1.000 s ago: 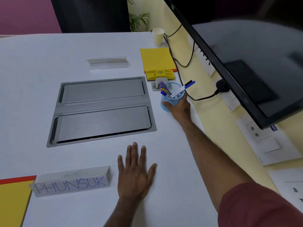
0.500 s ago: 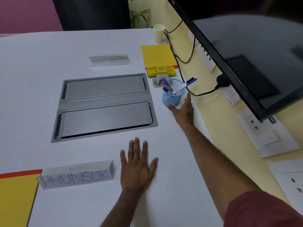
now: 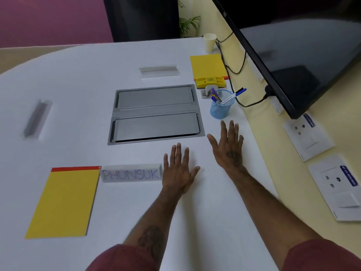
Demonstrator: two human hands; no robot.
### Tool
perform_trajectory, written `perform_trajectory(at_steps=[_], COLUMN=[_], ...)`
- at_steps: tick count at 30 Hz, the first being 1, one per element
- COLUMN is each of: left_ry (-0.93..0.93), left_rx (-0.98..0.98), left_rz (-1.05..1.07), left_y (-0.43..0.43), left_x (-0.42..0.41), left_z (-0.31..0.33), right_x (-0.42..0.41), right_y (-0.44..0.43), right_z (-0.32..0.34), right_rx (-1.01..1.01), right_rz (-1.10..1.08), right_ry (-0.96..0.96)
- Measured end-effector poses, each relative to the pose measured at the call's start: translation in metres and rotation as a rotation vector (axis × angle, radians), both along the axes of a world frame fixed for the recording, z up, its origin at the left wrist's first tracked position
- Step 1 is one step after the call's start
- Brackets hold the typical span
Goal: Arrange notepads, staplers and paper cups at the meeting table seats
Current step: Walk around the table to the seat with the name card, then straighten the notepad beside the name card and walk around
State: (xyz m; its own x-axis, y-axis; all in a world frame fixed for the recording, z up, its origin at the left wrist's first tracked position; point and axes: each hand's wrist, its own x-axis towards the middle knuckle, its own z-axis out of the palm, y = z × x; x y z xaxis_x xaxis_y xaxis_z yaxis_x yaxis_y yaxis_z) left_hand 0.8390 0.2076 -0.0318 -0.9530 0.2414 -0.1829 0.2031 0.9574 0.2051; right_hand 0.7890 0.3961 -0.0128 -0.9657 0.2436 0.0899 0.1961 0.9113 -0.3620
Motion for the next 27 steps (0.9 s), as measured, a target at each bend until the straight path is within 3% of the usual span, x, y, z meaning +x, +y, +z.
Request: perform_trajectory(at_steps=[7,12,16,24,27], left_ry=[0.075,0.177,0.175,0.103,0.049], left_rx=[-0.036,-0.084,-0.135,-0.175,-0.141], left_rz=[0.104,0.266,0.303,0.339,0.354], left_y=[-0.069,-0.173,-0.234,-0.353,-0.375], left_x=[0.03,0.065,0.076,0.09,0.088], left_z=[0.047,0.077,0.079,0.06,0.046], right_x=[0.038,0.066,0.081,0.107,0.112], right_y=[-0.063,-0.151,-0.203,-0.325,-0.352], right_z=[0.039,0.051,0.04,0.013,0.0], right_rx=[0.004,-0.125,-0.14,0.034,-0.062], right_rz=[0.133,0.229,0.337,0.672,0.707], right_ry=[-0.004,0.033,-0.002,0.005,-0.146])
